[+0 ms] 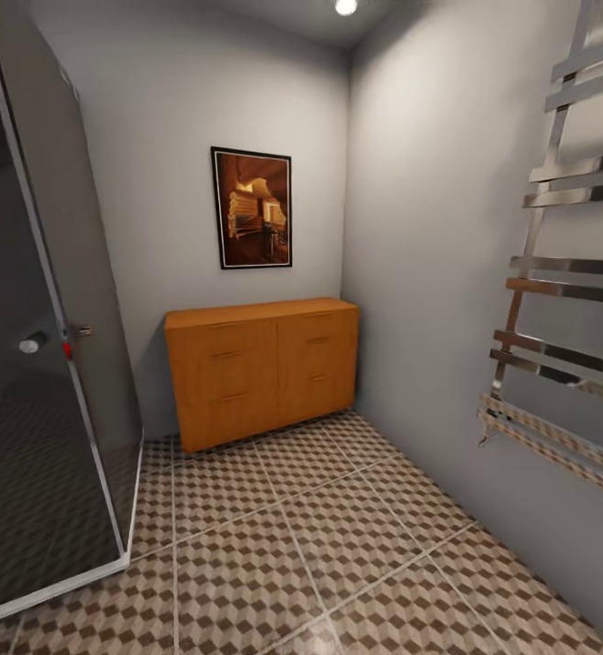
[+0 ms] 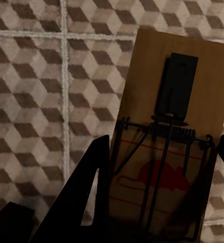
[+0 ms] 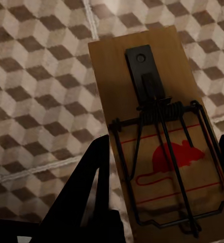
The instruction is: Take the four mousetraps from the cabinet in the bathroom and place them on the bathroom floor. Make sure all four end up on the same floor surface, and ensure that at least two of them are either under or directly next to the same bathroom sink.
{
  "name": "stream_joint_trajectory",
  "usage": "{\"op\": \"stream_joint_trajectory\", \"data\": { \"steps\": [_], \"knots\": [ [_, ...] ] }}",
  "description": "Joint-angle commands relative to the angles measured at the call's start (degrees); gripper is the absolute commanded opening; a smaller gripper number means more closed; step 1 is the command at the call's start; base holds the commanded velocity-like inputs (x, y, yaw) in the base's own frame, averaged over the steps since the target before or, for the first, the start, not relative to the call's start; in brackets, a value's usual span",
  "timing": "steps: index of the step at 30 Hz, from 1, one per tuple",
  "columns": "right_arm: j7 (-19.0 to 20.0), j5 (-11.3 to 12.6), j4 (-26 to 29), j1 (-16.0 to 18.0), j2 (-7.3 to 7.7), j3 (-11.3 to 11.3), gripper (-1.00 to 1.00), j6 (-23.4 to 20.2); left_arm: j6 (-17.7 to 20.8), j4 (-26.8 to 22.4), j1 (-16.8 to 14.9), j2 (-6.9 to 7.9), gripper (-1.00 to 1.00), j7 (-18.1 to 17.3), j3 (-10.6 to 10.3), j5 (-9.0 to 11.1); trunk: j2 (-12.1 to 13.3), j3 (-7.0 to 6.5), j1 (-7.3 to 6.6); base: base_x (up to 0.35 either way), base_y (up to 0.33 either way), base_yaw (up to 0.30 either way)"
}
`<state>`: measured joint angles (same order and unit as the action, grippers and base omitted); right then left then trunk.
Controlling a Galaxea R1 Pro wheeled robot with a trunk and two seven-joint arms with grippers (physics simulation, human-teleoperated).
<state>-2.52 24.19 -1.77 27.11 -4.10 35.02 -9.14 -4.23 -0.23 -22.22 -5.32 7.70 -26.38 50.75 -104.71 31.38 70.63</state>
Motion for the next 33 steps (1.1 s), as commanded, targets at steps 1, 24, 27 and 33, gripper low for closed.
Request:
{"op": "stream_joint_trajectory", "data": {
  "steps": [1,24,27,33],
  "knots": [
    [-0.04,0.60,-0.08,0.05,-0.03,0.49,-1.00,-0.10,-0.08,-0.03,-0.02,-0.03,-1.00,0.47,-0.48,0.22,-0.03,0.06,-0.04,-0.345,0.000,0.276],
    [-0.03,0.59,-0.08,0.05,-0.03,0.49,-1.00,-0.18,0.01,-0.03,-0.02,0.04,-1.00,0.47,-0.43,0.22,-0.03,0.06,-0.04,-0.095,0.000,0.280],
    [-0.03,0.59,-0.08,0.05,-0.03,0.49,-1.00,-0.18,0.01,-0.03,-0.02,0.04,-1.00,0.47,-0.43,0.22,-0.03,0.06,-0.04,0.000,0.000,0.280],
    [-0.03,0.59,-0.08,0.05,-0.03,0.49,-1.00,-0.27,0.01,-0.03,-0.02,0.05,-1.00,0.47,-0.43,0.22,-0.03,0.06,-0.04,0.000,0.000,0.280]
  ]
}}
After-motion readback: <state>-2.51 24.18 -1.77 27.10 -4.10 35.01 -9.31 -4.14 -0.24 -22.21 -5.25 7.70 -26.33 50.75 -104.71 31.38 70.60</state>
